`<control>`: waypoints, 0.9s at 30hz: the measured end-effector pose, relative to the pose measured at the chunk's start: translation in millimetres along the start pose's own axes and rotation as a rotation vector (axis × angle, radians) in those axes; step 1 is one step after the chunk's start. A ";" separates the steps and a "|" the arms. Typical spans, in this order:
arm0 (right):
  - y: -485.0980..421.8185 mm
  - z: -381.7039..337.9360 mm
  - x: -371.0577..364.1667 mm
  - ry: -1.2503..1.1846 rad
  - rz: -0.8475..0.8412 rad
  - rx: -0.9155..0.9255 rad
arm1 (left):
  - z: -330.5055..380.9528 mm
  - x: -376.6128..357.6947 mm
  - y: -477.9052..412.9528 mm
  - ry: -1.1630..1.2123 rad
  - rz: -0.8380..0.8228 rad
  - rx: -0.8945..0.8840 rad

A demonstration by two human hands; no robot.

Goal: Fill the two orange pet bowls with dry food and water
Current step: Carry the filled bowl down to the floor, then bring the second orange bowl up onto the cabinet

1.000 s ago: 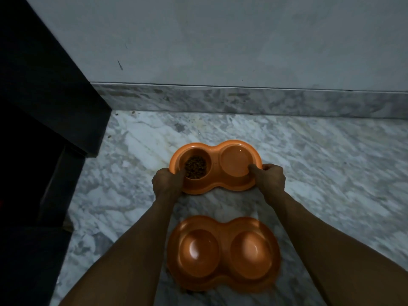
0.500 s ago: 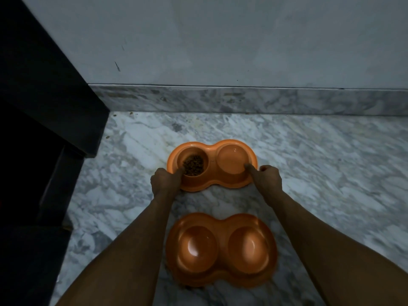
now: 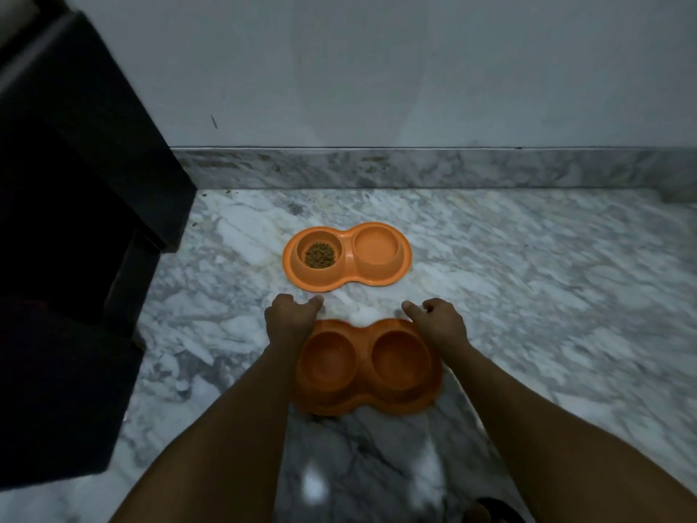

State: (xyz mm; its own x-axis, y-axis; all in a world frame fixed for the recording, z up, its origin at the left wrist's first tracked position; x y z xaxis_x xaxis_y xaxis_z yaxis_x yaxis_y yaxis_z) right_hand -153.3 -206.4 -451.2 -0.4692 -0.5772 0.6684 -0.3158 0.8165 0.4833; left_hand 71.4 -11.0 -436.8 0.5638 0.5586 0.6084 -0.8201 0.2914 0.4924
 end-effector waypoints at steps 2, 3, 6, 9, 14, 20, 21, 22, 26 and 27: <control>14.4 7.9 1.3 0.022 0.002 -0.015 | -10.1 0.0 14.1 0.005 -0.013 0.025; 19.5 12.7 1.1 0.029 0.000 -0.023 | -16.6 -0.5 19.8 0.000 -0.014 0.043; 33.1 30.0 -2.8 0.031 -0.004 -0.048 | -42.6 -3.3 36.7 -0.012 -0.015 0.111; 42.4 46.3 -12.3 0.035 -0.015 -0.091 | -69.9 -5.4 49.0 -0.028 -0.006 0.219; 54.8 57.2 -28.2 0.069 -0.067 -0.113 | -94.6 -19.2 61.3 -0.048 -0.084 0.264; 57.8 63.0 -22.9 0.032 -0.026 -0.100 | -99.0 -13.9 60.0 -0.021 -0.070 0.256; 57.9 61.2 -20.6 0.009 -0.007 -0.103 | -97.2 -11.6 59.4 -0.006 -0.053 0.256; 57.6 59.6 -19.0 -0.014 0.014 -0.106 | -96.1 -10.2 58.2 0.011 -0.037 0.257; 52.0 47.8 -16.5 -0.072 0.059 -0.095 | -90.0 -6.4 49.7 0.070 0.028 0.294; 50.4 42.6 -14.4 -0.088 0.072 -0.090 | -85.9 -5.2 48.5 0.082 0.035 0.309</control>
State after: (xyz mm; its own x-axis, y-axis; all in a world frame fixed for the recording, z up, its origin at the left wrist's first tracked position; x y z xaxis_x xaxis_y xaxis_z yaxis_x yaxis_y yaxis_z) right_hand -197.6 -156.3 -460.6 -0.5598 -0.5100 0.6531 -0.2051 0.8489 0.4871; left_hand 20.2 67.0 -469.6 0.5156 0.6287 0.5822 -0.7633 0.0284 0.6455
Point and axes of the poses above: each hand's wrist, its own y-axis away from the middle knuckle, its own x-axis out of the back of the hand, z = x × y, the point moved 9 cm from there along -y, towards the middle knuckle
